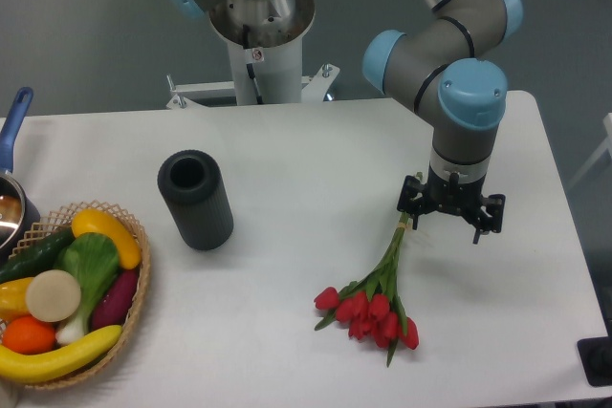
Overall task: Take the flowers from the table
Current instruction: 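Move the open gripper toward the stems of the red tulips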
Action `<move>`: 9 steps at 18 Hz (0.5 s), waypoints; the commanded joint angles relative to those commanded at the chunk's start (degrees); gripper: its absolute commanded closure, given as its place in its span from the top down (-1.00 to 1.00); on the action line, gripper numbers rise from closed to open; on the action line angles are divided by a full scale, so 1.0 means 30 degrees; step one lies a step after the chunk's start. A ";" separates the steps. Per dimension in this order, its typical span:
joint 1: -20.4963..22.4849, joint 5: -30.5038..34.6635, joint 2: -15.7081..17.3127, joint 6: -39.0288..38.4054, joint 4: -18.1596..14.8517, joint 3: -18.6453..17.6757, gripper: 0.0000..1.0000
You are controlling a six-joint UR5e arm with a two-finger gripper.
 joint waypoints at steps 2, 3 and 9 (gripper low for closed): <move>-0.0029 0.0000 0.0000 -0.0029 0.0000 -0.0058 1.00; -0.0001 -0.0029 0.0029 -0.0058 0.0000 -0.0146 1.00; -0.0001 -0.0233 0.0117 -0.0613 0.1780 -0.1431 1.00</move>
